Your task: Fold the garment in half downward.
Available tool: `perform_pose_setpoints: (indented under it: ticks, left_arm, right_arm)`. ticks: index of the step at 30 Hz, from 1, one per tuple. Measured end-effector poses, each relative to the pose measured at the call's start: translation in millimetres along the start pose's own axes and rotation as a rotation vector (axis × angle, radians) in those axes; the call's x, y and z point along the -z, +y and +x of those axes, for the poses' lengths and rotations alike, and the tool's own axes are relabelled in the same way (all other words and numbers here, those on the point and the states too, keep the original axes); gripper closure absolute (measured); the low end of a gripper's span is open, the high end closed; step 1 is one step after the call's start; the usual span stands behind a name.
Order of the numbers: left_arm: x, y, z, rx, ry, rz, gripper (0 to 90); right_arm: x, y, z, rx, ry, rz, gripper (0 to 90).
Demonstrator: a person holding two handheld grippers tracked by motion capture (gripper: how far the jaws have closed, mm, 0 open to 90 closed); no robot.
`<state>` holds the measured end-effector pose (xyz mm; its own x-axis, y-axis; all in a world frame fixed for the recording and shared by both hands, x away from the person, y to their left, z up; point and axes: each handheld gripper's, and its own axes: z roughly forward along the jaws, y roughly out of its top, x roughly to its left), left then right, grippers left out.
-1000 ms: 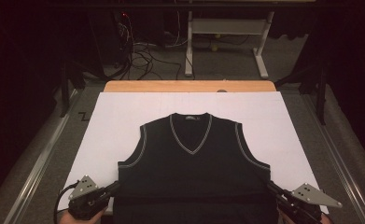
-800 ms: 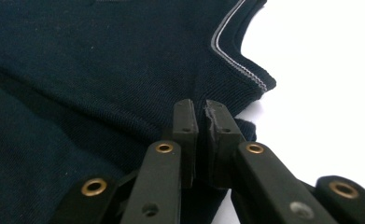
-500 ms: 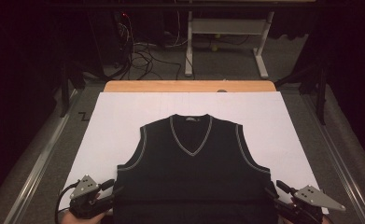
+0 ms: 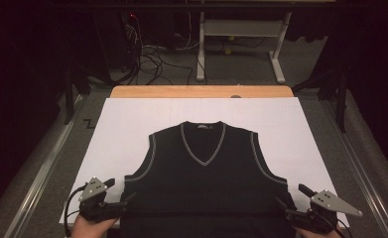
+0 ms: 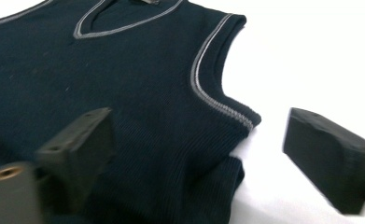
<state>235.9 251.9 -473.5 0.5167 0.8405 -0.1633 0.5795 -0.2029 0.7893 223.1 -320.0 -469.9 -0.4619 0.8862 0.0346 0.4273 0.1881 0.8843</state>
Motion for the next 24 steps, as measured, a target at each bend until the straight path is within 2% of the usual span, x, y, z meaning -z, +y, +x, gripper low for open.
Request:
perform_pose_setpoints:
  ticks: [2,5,6,8,10,12,13,17,18,19,21,22,23,24]
  left_arm:
    - [-4.6,3.2,0.9,0.001,-0.009,0.005,0.0]
    - [-8.1,7.3,1.2,-0.020,0.003,-0.011,0.0]
    - [-8.5,8.0,1.8,-0.017,0.000,-0.026,0.0]
    - [-8.9,9.1,3.0,-0.016,-0.005,-0.030,0.0]
    - [-10.4,14.4,7.7,0.004,-0.032,-0.041,0.0]
    - [-11.6,17.3,8.4,0.004,-0.035,-0.045,0.0]
    - [-15.0,24.3,9.0,-0.009,-0.033,-0.045,0.0]
    - [-23.6,42.6,11.8,-0.011,-0.033,-0.051,0.0]
    - [-23.6,42.6,11.8,-0.011,-0.033,-0.051,0.0]
    - [-27.9,53.2,12.2,-0.022,-0.024,-0.056,0.0]
    - [-32.8,63.7,12.9,-0.025,-0.020,-0.060,0.0]
    - [-32.8,63.7,12.9,-0.025,-0.020,-0.060,0.0]
    - [-38.0,73.7,14.8,-0.021,-0.017,-0.062,0.0]
    - [-38.0,73.7,14.8,-0.021,-0.017,-0.062,0.0]
  right_arm:
    - [-4.9,3.4,-1.1,-0.005,-0.010,0.003,0.3]
    - [-12.3,8.6,-1.9,0.012,-0.031,0.003,0.2]
    - [-14.7,10.6,-2.2,0.014,-0.034,0.003,0.2]
    - [-19.4,14.6,-3.7,0.015,-0.035,0.007,0.2]
    - [-23.8,19.6,-5.9,0.009,-0.036,0.006,0.2]
    - [-26.0,22.4,-7.2,0.009,-0.036,0.006,0.2]
    - [-30.6,29.0,-9.7,0.020,-0.048,0.007,0.2]
    - [-43.8,45.2,-14.6,0.036,-0.049,0.012,0.2]
    - [-47.7,49.7,-15.3,0.033,-0.046,0.015,0.2]
    - [-51.7,54.2,-16.1,0.033,-0.042,0.014,0.2]
    - [-60.3,62.7,-16.6,0.028,-0.038,0.017,0.2]
    - [-60.3,62.7,-16.6,0.028,-0.038,0.017,0.2]
    - [-70.0,72.0,-16.9,0.029,-0.031,0.016,0.3]
    - [-70.0,72.0,-16.9,0.029,-0.031,0.016,0.3]
